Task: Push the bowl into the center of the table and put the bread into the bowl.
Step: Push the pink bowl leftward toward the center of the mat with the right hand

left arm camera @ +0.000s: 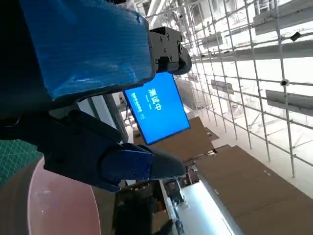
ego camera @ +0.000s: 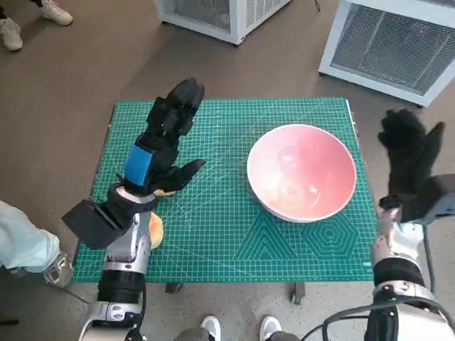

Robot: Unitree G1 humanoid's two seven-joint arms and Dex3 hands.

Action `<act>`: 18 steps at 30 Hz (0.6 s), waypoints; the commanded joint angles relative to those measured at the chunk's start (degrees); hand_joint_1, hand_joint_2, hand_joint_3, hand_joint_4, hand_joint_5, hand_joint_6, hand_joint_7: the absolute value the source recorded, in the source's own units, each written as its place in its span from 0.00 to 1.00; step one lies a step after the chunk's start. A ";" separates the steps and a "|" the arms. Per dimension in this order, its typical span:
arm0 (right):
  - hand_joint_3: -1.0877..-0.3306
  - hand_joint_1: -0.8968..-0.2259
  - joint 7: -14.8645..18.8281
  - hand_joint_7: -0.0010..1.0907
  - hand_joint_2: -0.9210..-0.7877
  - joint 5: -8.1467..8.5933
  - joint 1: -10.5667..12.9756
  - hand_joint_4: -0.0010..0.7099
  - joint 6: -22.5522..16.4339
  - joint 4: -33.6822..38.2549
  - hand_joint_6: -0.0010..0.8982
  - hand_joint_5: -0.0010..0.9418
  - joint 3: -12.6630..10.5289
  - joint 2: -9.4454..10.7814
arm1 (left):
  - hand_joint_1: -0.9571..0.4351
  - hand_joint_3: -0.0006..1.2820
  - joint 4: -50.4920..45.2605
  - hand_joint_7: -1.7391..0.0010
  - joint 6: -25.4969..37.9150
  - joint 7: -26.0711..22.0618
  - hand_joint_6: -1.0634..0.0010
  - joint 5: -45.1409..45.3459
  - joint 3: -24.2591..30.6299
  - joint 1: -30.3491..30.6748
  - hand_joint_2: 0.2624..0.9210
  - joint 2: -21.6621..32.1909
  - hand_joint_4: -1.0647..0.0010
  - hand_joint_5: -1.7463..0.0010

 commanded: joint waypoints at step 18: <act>0.24 0.45 1.16 0.23 0.00 0.22 -3.51 0.26 7.75 1.52 0.17 0.00 -1.98 7.80 | 0.17 0.22 -1.81 0.75 -0.29 0.32 1.00 -0.01 0.78 1.37 1.00 1.45 0.86 1.00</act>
